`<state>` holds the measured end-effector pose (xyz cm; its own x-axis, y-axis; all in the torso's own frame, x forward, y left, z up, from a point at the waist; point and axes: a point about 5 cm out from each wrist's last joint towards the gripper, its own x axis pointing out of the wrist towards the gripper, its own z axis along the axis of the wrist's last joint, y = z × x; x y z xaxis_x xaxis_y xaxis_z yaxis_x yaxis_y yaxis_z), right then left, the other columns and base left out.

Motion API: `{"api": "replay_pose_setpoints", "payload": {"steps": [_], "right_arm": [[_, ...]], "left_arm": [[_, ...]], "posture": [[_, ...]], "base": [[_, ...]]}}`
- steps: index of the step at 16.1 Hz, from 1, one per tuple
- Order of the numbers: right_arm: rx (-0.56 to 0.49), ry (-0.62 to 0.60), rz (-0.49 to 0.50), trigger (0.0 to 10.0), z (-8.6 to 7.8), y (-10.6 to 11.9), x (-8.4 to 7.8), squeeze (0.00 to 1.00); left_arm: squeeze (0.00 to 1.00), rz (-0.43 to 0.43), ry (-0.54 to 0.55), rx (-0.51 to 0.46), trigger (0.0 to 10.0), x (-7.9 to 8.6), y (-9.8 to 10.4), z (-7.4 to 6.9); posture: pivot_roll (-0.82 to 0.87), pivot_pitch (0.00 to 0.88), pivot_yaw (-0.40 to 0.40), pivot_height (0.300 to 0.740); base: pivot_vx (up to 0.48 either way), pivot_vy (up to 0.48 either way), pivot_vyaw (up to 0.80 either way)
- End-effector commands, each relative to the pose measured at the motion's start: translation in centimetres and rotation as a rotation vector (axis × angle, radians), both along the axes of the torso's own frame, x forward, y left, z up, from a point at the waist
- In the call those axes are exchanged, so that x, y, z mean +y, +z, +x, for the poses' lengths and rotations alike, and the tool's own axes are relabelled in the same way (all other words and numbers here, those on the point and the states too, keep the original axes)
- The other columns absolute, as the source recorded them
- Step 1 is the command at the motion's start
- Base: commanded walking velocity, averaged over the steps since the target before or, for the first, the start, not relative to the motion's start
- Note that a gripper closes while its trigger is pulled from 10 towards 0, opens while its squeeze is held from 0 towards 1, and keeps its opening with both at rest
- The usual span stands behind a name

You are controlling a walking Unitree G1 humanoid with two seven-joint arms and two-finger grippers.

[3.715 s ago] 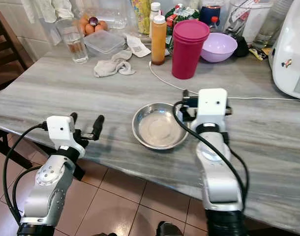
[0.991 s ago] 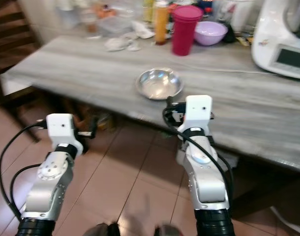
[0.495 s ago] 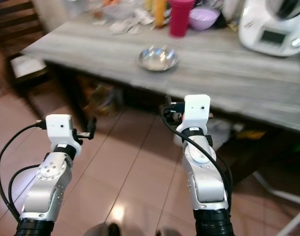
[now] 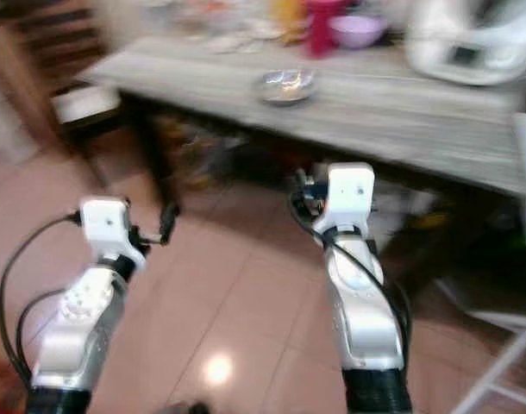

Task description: Setting the table

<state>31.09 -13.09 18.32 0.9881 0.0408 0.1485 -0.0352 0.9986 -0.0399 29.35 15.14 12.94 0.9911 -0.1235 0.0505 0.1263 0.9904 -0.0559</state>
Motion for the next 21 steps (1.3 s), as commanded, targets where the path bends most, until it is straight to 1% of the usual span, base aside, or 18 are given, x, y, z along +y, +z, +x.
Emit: {"api": "replay_pose_setpoints", "payload": {"steps": [1,9,21], "right_arm": [[0.009,-0.017,0.000,10.0,-0.10,-0.23,-0.45,0.00],[0.014,-0.013,0.003,10.0,-0.17,-0.28,-0.42,0.00],[0.008,-0.011,0.001,10.0,-0.17,-0.20,-0.25,0.00]], "left_arm": [[0.00,-0.001,-0.024,-0.001,10.0,-0.47,0.12,0.04],[0.00,-0.024,-0.058,0.001,10.0,-0.93,-0.01,-0.15],[0.00,-0.024,-0.069,0.002,10.0,-1.15,0.05,-0.03]], "posture": [[-0.18,0.143,0.014,0.740],[-0.19,0.144,0.012,0.740],[-0.19,0.149,0.017,0.740]], "base": [[0.000,0.000,-0.46],[0.000,-0.322,-0.71],[0.000,-0.393,0.00]]}}
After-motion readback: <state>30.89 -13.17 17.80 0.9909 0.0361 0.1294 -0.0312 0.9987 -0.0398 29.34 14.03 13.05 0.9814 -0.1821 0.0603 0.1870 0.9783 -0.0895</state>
